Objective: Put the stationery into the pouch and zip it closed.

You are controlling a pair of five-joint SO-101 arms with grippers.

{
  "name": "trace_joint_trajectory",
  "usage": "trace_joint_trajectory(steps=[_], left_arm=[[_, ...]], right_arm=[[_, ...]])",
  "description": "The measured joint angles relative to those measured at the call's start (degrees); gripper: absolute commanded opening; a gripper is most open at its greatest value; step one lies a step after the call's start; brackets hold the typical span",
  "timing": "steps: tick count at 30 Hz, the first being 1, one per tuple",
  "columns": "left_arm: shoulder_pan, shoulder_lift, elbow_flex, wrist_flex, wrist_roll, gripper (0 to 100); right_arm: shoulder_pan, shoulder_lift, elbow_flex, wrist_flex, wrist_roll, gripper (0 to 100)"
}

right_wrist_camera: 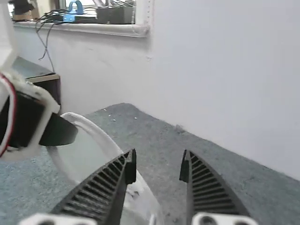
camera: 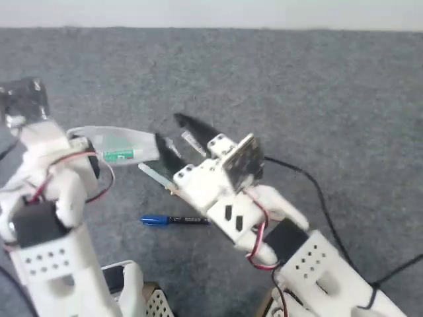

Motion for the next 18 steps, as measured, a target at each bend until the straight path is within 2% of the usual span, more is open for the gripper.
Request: trace_joint_trajectory(steps=[8, 18], left_arm=[[-4.92, 8.88, -4.04, -0.09, 0.00, 1], [-10.20, 9.41, -3.96, 0.26, 0.00, 1]], right_arm=[[5.80, 3.16, -10.81, 14.07, -2.55, 14.5], [10.55, 29.45, -29.45, 27.52, -2.90, 14.6]])
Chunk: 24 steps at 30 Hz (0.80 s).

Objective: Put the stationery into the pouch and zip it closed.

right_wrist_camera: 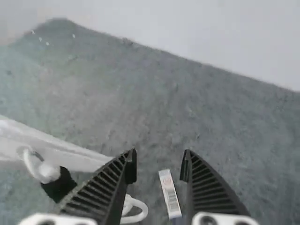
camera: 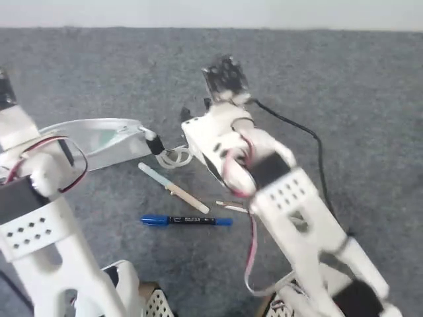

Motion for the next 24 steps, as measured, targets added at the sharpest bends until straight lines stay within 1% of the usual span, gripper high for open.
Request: trace_joint_trajectory(steps=[4, 10, 16, 24], left_arm=[[-1.58, 0.00, 0.18, 0.26, 0.00, 1], [-2.20, 0.00, 0.35, 0.26, 0.00, 1], [-2.20, 0.00, 0.35, 0.26, 0.18, 1], [-2.20, 0.00, 0.35, 0.26, 0.18, 1]], right_arm=[[-0.09, 10.73, -8.44, 7.03, 0.00, 14.8], [0.35, 21.80, -18.46, 14.68, 0.00, 14.8], [0.26, 29.80, -23.12, 15.91, 3.69, 14.8], [0.26, 38.15, -28.22, 15.91, 4.22, 14.8]])
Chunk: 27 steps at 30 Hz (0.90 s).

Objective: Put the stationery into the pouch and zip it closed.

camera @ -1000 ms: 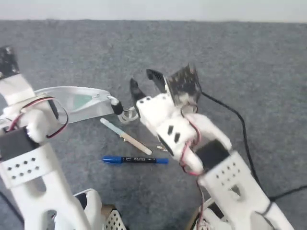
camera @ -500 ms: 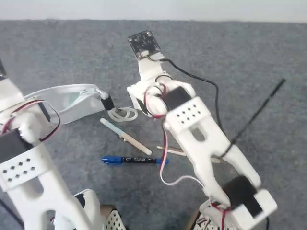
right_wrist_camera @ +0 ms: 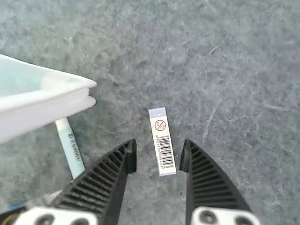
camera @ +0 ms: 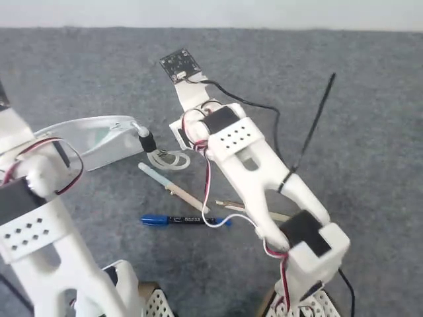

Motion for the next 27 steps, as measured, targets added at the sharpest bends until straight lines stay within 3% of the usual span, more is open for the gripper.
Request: trace_joint_trajectory(steps=[27], left_arm=[[0.00, 0.00, 0.79, -0.53, 0.00, 1]], right_arm=[[-1.41, 25.93, -16.62, 0.00, 4.13, 14.5]])
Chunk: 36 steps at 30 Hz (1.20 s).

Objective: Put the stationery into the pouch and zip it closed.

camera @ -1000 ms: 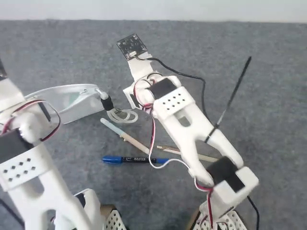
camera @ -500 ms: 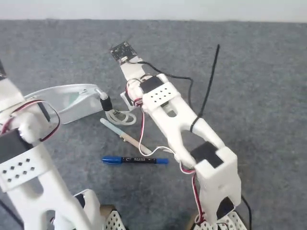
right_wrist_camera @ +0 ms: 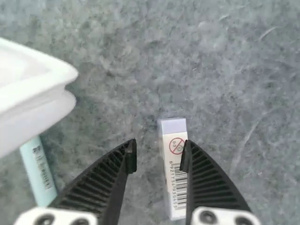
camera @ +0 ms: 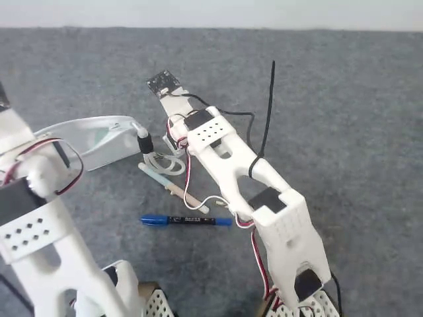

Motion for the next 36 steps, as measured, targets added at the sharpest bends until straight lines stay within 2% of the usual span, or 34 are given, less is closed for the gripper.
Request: trace_joint_trajectory(steps=[7, 16, 22, 29, 36], left_arm=[[0.00, 0.09, 0.09, 0.00, 0.00, 1], [0.00, 0.09, 0.18, -0.09, 0.00, 1], [0.00, 0.09, 0.18, -0.09, 0.00, 1], [0.00, 0.09, 0.18, -0.09, 0.00, 1], [0.00, 0.09, 0.26, -0.09, 0.00, 1]], right_arm=[[0.26, 4.48, -4.40, 0.44, 0.00, 14.4], [0.18, 8.53, -10.90, 10.02, 0.09, 14.3], [0.26, 10.46, -14.33, 12.66, 0.09, 0.1], [0.18, 10.46, -14.51, 12.92, 5.45, 0.6], [0.09, 10.20, -15.82, 16.97, 4.04, 0.6]])
